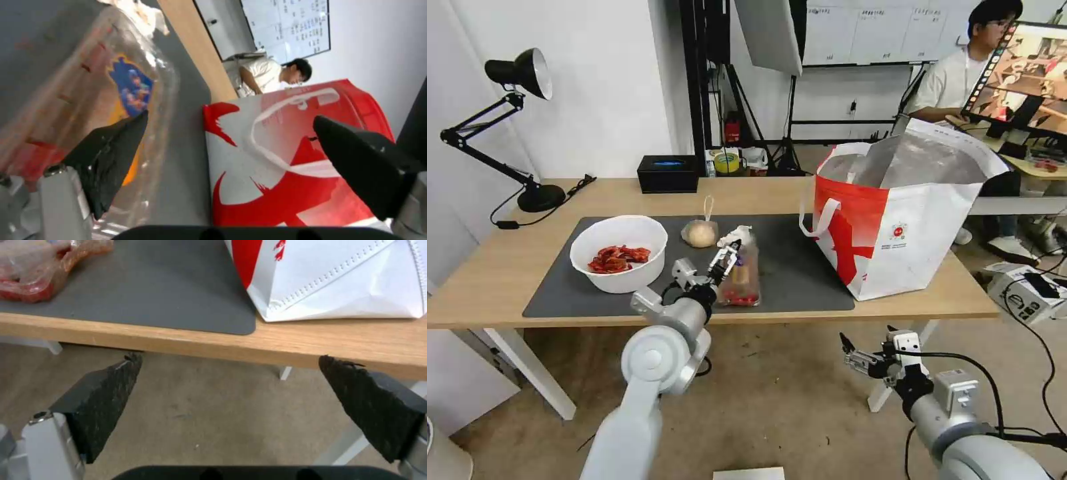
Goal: Pick up the trash from the table and place it into the takeout bag.
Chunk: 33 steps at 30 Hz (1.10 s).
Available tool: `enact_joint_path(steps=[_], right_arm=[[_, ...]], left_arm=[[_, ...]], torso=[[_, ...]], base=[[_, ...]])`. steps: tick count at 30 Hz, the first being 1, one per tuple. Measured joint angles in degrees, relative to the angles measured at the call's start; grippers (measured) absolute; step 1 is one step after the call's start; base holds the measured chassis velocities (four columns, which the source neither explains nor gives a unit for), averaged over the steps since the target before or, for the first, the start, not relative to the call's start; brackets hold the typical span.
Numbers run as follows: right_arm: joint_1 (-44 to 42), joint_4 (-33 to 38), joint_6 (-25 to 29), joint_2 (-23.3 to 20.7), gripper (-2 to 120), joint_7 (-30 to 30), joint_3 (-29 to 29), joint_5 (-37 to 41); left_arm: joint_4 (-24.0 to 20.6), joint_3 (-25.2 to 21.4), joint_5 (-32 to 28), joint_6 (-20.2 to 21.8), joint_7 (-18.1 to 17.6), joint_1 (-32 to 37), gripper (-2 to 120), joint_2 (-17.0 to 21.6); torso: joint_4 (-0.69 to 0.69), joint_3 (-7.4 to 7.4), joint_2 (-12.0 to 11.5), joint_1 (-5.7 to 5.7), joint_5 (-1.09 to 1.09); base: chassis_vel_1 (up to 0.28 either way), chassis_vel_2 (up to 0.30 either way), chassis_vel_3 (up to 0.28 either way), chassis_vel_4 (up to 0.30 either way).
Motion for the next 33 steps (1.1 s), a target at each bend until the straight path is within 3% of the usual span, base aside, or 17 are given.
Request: enact_joint_path(steps=[8,11,13,15,17,18,20,21,23,25,27,31,33], right_arm=[[-1.0,0.7,0.2,0.3,100,0.0,0.9,0.0],[-1.3,0.8,0.4,0.6,100,-0.1,1.0,-0.1],[-1.4,1.0,0.4,0.7,100,-0.1,1.0,-0.2],[-1.4,1.0,0.4,0.7,100,-0.1,1.0,-0.2],[-1.3,1.0,0.4,0.5,100,0.0,0.7,0.8],[-1.3,1.0,0.4,0.5,100,0.0,0.7,0.8],[-0.9,1.0,0.1,0.2,100,0.2,0.5,3.3],[-0.9,1.0,0.1,0.2,100,0.2,0.5,3.3],[0.4,0.8,-0.5,-0.6,100,0.9,0.0,7.7],[0.9,0.7,-0.6,-0.7,100,1.0,-0.1,8.7],[3.2,0.1,-0.6,-1.8,100,1.6,-0.5,14.2],[5.2,-0.5,-0.3,-2.5,100,2.0,-0.9,18.6],[6.9,-1.1,0.3,-2.9,100,2.6,-1.1,21.6]], left_arm=[[0.0,0.9,0.6,1.4,0.8,-1.0,100,1.8],[0.0,1.7,3.2,1.6,3.2,-1.0,100,3.8],[-0.3,3.9,10.1,1.6,9.2,-0.7,99,8.7],[-0.2,4.4,12.3,1.5,10.7,-0.7,99,9.9],[0.9,6.1,22.7,0.6,18.0,-1.1,85,15.8],[0.9,6.1,22.7,0.6,18.0,-1.1,85,15.8],[2.7,7.2,32.4,-1.3,25.2,-1.7,77,20.5],[2.7,7.2,32.4,-1.3,25.2,-1.7,77,20.5],[4.3,8.6,39.3,-3.4,30.5,-2.7,63,25.5],[4.6,8.9,40.2,-3.8,31.2,-3.0,62,26.5],[6.6,9.7,43.2,-5.5,33.6,-4.4,51,29.0],[8.6,10.5,43.4,-6.5,35.1,-5.5,40,29.5],[10.0,11.4,43.3,-7.5,37.0,-6.6,29,30.2]], torso=[[0.0,0.0,0.0,0.0,0.0],[0.0,0.0,0.0,0.0,0.0],[0.01,0.0,0.0,0.0,-0.01],[0.0,0.0,0.0,-0.01,-0.01],[0.0,0.0,0.0,-0.01,-0.01],[0.0,0.0,0.0,-0.01,-0.01],[-0.01,0.0,0.0,-0.01,-0.02],[-0.01,0.0,0.0,-0.01,-0.02],[0.01,0.0,0.0,-0.01,-0.01],[0.0,0.0,0.0,-0.01,-0.02],[0.01,0.0,0.0,0.0,0.0],[0.01,0.0,0.0,0.0,-0.01],[0.0,0.0,0.0,0.0,-0.01]], base=[[0.0,0.0,0.0,0.0],[0.0,0.0,0.0,0.0],[0.0,0.0,0.0,0.0],[0.0,0.0,0.0,0.0],[0.0,0.0,0.0,0.0],[0.0,0.0,0.0,0.0],[0.0,0.0,0.0,0.0],[0.0,0.0,0.0,0.0],[0.0,0.0,0.0,0.0],[0.0,0.0,0.0,0.0],[0.0,0.0,0.0,0.0],[0.0,0.0,0.0,0.0],[0.0,0.0,0.0,0.0]])
